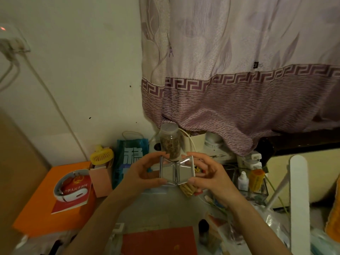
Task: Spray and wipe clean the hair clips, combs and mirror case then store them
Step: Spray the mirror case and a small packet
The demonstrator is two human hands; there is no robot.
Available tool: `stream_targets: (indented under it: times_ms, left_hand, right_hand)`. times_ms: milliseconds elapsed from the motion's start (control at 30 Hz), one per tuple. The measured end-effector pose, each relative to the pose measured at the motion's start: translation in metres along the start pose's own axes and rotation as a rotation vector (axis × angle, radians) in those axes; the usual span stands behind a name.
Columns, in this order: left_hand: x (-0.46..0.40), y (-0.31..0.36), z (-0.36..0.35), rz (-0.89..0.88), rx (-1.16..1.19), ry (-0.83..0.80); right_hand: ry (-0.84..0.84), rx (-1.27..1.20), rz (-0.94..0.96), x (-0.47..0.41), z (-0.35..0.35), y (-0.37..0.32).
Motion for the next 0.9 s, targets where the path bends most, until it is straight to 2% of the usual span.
stream_targets:
  times_ms: [267,500,733,800,900]
  left_hand:
    - [0.000,0.003,-0.005,0.034,-0.040,0.006]
    - [0.003,-0.005,-0.001,0.066,0.125,0.019]
    - [0.008,-0.012,0.000,0.073,0.139,0.023]
    - [0.011,-0.016,-0.001,0.090,0.192,0.028]
    - [0.015,-0.024,-0.001,0.120,0.247,0.039]
  right_hand:
    - [0.004,-0.036,-0.013,-0.001,-0.002,0.000]
    - [-0.002,-0.303,-0.049,0.000,0.000,0.007]
    - [0.006,-0.491,-0.094,0.004,-0.006,0.018]
    - [-0.004,-0.601,-0.105,0.006,-0.010,0.018]
    - [-0.002,-0.640,-0.109,0.009,-0.014,0.018]
Point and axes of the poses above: each hand's wrist, its own x-axis away from the middle knuckle, its own z-axis out of the back of the hand, y = z × x, the point moved 5 cm from there along -x, towards the middle knuckle, and after that the axes turned 2 degrees about z, right-handed, at the moved point
